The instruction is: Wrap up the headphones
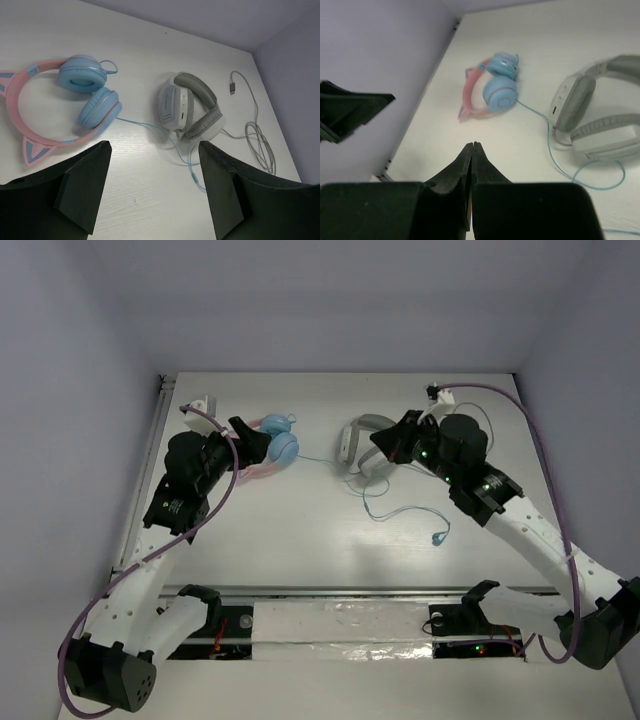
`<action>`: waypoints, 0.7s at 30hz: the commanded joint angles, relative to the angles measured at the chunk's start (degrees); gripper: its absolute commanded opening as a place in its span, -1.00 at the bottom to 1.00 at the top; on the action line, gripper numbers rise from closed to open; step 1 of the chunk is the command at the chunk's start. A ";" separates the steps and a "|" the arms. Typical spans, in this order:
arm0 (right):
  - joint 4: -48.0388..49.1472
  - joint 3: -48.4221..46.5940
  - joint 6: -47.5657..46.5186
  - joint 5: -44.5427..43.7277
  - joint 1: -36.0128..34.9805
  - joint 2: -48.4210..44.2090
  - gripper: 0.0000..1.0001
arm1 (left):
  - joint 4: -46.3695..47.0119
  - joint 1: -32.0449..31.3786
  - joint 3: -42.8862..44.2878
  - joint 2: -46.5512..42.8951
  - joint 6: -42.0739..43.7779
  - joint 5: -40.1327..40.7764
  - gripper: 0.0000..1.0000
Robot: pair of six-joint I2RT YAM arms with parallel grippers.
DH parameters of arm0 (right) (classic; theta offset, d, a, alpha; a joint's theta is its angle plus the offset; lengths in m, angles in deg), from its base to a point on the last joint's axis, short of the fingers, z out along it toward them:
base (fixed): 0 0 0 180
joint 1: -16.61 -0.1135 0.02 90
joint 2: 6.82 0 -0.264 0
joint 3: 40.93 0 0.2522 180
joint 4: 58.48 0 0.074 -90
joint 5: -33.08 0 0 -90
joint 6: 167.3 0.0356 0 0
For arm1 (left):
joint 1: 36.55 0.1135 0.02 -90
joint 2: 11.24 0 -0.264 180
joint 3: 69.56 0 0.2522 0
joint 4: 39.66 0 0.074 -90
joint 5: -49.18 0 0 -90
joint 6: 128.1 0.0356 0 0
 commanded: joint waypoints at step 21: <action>9.75 11.37 -1.18 1.69 -8.09 -5.22 -1.00 | -6.85 9.04 6.66 20.31 -3.84 19.34 -1.00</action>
